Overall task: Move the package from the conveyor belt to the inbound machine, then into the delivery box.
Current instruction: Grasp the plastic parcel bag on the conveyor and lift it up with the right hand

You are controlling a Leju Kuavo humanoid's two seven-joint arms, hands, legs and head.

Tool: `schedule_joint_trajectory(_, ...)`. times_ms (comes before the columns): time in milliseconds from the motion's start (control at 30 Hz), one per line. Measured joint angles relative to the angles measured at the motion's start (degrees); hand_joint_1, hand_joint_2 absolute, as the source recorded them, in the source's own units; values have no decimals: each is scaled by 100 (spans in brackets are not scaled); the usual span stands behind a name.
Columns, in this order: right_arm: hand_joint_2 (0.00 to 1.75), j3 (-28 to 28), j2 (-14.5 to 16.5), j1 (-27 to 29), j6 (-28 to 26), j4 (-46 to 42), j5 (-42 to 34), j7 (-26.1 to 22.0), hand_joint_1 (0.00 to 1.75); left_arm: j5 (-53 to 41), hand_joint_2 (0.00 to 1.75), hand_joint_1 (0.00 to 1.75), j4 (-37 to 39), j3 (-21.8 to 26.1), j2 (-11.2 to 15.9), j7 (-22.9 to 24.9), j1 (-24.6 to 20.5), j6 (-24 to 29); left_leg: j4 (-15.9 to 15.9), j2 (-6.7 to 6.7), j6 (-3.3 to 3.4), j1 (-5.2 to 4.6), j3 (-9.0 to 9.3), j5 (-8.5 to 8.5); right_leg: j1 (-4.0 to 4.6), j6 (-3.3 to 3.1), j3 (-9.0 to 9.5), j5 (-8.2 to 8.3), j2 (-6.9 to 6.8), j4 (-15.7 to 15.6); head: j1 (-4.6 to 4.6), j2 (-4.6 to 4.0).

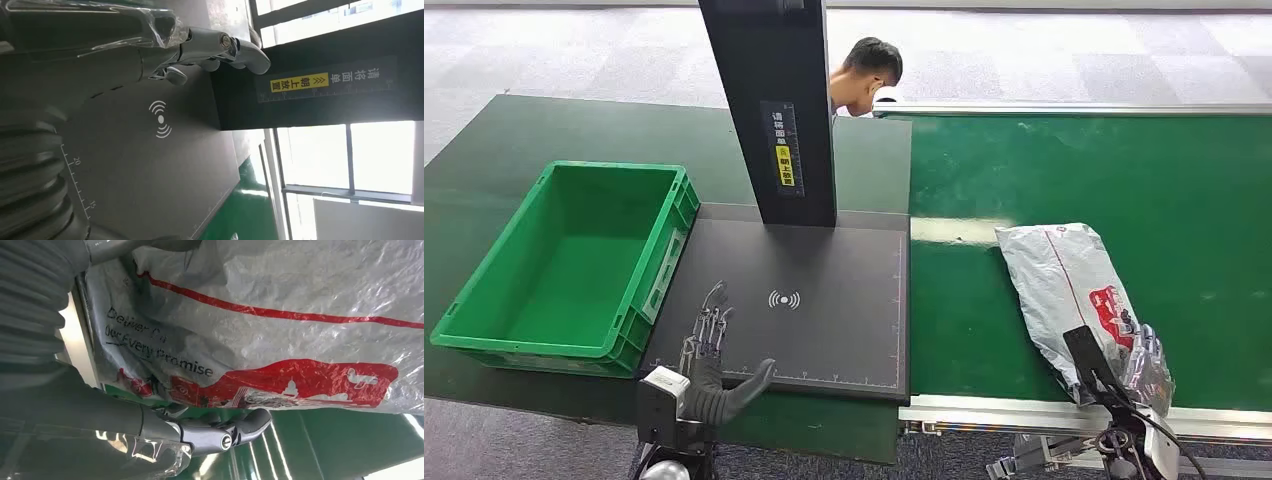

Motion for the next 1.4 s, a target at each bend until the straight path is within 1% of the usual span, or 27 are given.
schedule_joint_trajectory(133,175,-2,-13,-156,16,212,54,-123,175,18,175,0,0,0,2,0,0,59,1,0,0,-1,1,0,-1,0,4,0,0,0,0,0)
schedule_joint_trajectory(433,175,-4,52,-421,-7,270,-49,-765,175,121,175,0,0,1,13,-66,11,243,1,-2,0,-1,1,0,0,0,5,1,-3,0,-1,0)
schedule_joint_trajectory(567,175,48,173,-433,10,-163,-306,-1077,175,130,175,0,-5,11,14,-112,19,327,0,-4,0,0,0,1,0,0,5,0,-3,1,0,0)
schedule_joint_trajectory(667,175,236,327,-291,116,-980,-616,-1186,175,130,175,0,-54,74,18,-150,33,420,0,-4,1,0,0,1,0,0,4,0,-3,1,1,0)
schedule_joint_trajectory(900,175,1018,566,156,378,-3127,-1003,-1157,175,43,175,0,-291,319,56,-217,54,559,0,-9,1,0,-4,3,1,0,2,0,-12,1,1,0)
schedule_joint_trajectory(967,175,1349,582,285,529,-3744,-1160,-1108,175,-24,175,0,-395,434,72,-225,62,567,-1,-7,2,0,-4,3,1,0,1,0,-13,1,0,0)
schedule_joint_trajectory(1067,175,1886,570,380,840,-4359,-1454,-1066,175,-138,175,0,-542,583,90,-228,72,524,-1,-4,2,0,-2,3,1,0,1,-1,-12,1,1,0)
schedule_joint_trajectory(1200,175,2614,603,423,1261,-4687,-1713,-1044,175,-277,175,0,-680,733,81,-227,59,414,-1,-5,2,0,-2,3,2,0,3,-1,-13,1,0,0)
schedule_joint_trajectory(1300,175,3100,702,416,1489,-4675,-1839,-1004,175,-338,175,0,-720,804,60,-218,14,372,-1,-6,1,0,-1,4,2,-1,4,-1,-13,2,0,0)
schedule_joint_trajectory(1400,175,3527,829,358,1669,-4477,-1970,-986,175,-351,175,0,-728,847,53,-210,-34,373,-1,-5,1,0,-1,4,3,-1,4,-1,-13,2,1,0)
